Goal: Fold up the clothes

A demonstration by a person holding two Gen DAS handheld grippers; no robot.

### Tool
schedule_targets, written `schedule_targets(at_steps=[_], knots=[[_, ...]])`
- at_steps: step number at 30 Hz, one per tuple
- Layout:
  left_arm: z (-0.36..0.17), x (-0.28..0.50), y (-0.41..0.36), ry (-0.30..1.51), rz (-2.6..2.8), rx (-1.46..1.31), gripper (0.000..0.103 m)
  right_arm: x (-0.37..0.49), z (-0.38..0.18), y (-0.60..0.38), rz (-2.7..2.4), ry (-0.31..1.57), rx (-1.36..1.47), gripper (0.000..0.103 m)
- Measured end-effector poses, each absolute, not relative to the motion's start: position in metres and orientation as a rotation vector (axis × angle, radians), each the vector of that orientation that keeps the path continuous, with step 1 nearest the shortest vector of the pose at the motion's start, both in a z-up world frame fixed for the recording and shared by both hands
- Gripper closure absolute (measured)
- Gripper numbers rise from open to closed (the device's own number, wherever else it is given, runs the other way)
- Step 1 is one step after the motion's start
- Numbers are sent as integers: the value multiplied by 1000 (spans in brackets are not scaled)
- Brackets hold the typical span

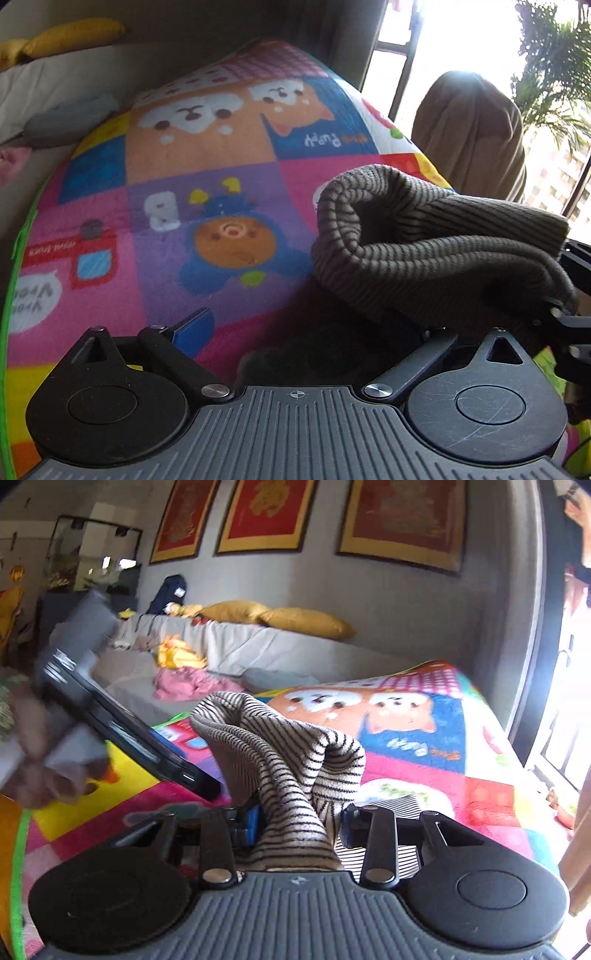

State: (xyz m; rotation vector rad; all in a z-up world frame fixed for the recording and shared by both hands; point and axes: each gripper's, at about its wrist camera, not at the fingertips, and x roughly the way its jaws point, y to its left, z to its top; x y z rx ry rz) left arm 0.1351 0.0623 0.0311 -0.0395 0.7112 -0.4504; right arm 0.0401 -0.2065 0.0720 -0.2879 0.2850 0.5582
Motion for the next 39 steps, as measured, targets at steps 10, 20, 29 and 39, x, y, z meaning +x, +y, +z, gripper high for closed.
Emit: schedule_targets(at_steps=[10, 20, 29, 39], knots=[[41, 202, -25, 692, -452, 21, 4, 147, 49, -300, 303, 511, -173, 37], [19, 218, -35, 751, -400, 5, 1, 177, 46, -308, 139, 448, -310, 0], [18, 218, -32, 753, -402, -14, 0, 208, 50, -328, 184, 518, -139, 0], [12, 215, -22, 755, -390, -102, 0, 222, 14, -356, 477, 779, 442, 0]])
